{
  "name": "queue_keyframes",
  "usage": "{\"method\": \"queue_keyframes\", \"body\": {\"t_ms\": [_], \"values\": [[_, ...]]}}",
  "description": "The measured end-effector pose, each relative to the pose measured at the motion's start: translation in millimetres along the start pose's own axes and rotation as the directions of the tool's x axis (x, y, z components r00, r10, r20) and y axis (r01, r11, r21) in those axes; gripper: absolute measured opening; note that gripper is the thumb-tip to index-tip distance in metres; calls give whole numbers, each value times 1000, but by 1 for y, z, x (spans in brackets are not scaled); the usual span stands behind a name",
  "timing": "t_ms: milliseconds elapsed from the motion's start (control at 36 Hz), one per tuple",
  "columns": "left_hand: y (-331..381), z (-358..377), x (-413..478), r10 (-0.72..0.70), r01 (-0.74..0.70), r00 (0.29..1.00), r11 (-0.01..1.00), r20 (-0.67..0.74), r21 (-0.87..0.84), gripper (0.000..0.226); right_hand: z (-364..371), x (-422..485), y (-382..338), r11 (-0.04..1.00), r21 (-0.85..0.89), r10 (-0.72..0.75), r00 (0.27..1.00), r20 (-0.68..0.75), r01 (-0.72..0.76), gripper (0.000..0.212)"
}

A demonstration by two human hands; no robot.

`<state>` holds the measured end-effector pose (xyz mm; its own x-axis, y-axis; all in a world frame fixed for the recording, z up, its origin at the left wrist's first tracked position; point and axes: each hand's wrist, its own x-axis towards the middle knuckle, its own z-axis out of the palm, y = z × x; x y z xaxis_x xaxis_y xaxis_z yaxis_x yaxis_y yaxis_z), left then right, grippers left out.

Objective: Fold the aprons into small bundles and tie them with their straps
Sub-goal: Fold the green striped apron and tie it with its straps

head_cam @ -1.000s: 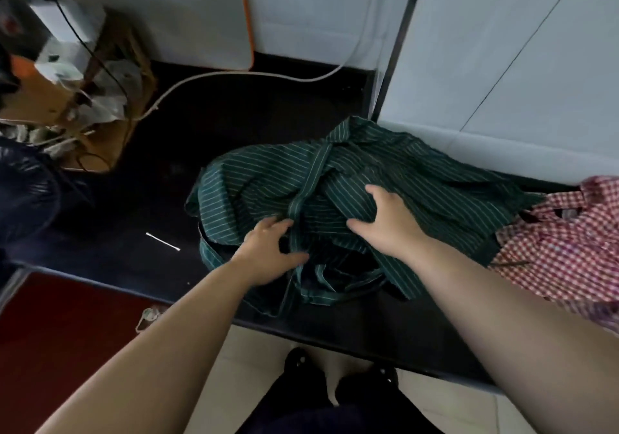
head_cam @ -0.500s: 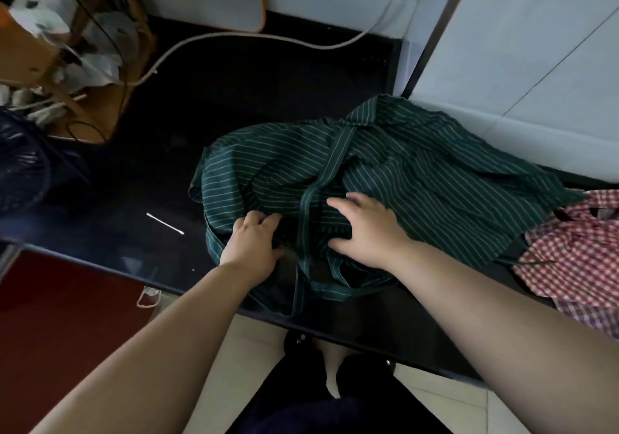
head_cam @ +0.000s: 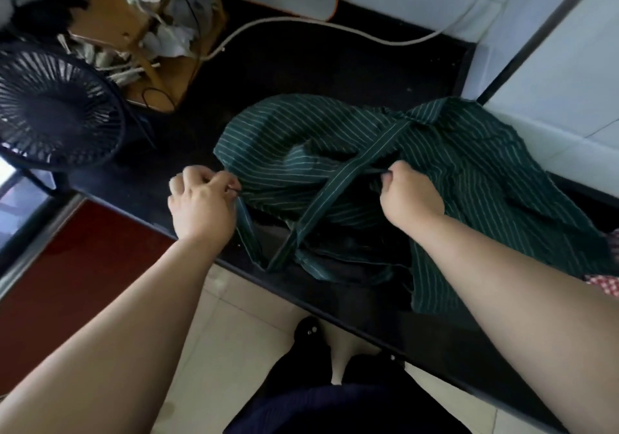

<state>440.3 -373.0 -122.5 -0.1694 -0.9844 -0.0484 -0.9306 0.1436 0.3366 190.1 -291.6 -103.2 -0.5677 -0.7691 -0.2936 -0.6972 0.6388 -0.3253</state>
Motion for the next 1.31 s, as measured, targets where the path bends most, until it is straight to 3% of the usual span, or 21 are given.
{"method": "queue_keyframes", "body": {"t_ms": [83, 139, 194, 250, 306, 389, 472, 583, 694, 750, 806, 861, 944, 1000, 1028, 1083, 1111, 1167, 1194, 1306], "values": [[-2, -5, 3, -92, 92, 996, 995, 17, -36, 27, 0, 3, -15, 998, -51, -15, 993, 116, 21, 24], [2, -2, 2, -135, 143, 989, 980, 65, -135, 39, -2, 0, -23, 990, -88, -84, 958, 272, 112, 27], [8, 2, -3, -203, 244, 964, 932, 174, -268, 47, -1, -8, -32, 972, -93, -141, 846, 515, 218, 25], [12, 8, -9, -252, 344, 924, 875, 287, -340, 51, 0, -16, -42, 952, -92, -164, 740, 653, 292, 30], [16, 13, -16, -260, 398, 891, 840, 371, -368, 51, 0, -21, -50, 944, -64, -233, 789, 568, 324, 33], [22, 20, -26, -288, 430, 880, 820, 377, -378, 66, -3, -16, -55, 953, 55, -304, 935, 184, 299, 20], [29, 19, -29, -393, 483, 875, 708, 282, -515, 67, -4, -1, -56, 945, 61, -324, 946, 17, 323, 27], [20, 24, -17, -498, 594, 796, 534, 344, -602, 68, 1, 21, -60, 916, -9, -400, 914, 61, 401, 44], [7, 24, 4, -472, 594, 780, 351, 411, -724, 51, 7, 50, -75, 905, -39, -418, 904, 94, 423, 57], [3, 18, 15, -413, 558, 808, 308, 420, -771, 33, 9, 67, -83, 911, -45, -403, 907, 121, 410, 63], [-1, 11, 23, -332, 518, 845, 311, 419, -797, 19, 13, 86, -93, 917, -115, -366, 920, 138, 382, 67], [-3, 6, 28, -293, 475, 872, 313, 392, -822, 21, 14, 101, -98, 928, -193, -292, 944, 153, 318, 68], [-7, 6, 35, -307, 456, 869, 187, 389, -870, 12, 17, 118, -91, 968, -135, -160, 938, 309, 210, 74], [-6, 7, 37, -340, 474, 847, 133, 409, -870, 38, 22, 115, -82, 970, -158, -102, 900, 424, 184, 88], [-6, 5, 36, -341, 487, 843, 156, 416, -859, 48, 26, 110, -79, 959, -201, -92, 892, 443, 199, 93], [-5, 8, 35, -350, 486, 858, 312, 377, -816, 38, 36, 90, -75, 941, -230, -127, 890, 438, 248, 97], [-5, 9, 33, -336, 459, 882, 449, 330, -767, 31, 42, 77, -75, 939, -209, -159, 883, 442, 274, 98], [-4, 10, 26, -265, 368, 929, 728, 257, -578, 43, 51, 50, -73, 941, -170, -183, 861, 474, 294, 101], [-6, 11, 21, -232, 328, 940, 820, 252, -470, 49, 54, 38, -70, 944, -172, -166, 854, 493, 283, 104], [-12, 16, -7, -233, 298, 921, 937, 312, -182, 57, 56, -1, -55, 938, -269, -45, 845, 533, 220, 122]]}}
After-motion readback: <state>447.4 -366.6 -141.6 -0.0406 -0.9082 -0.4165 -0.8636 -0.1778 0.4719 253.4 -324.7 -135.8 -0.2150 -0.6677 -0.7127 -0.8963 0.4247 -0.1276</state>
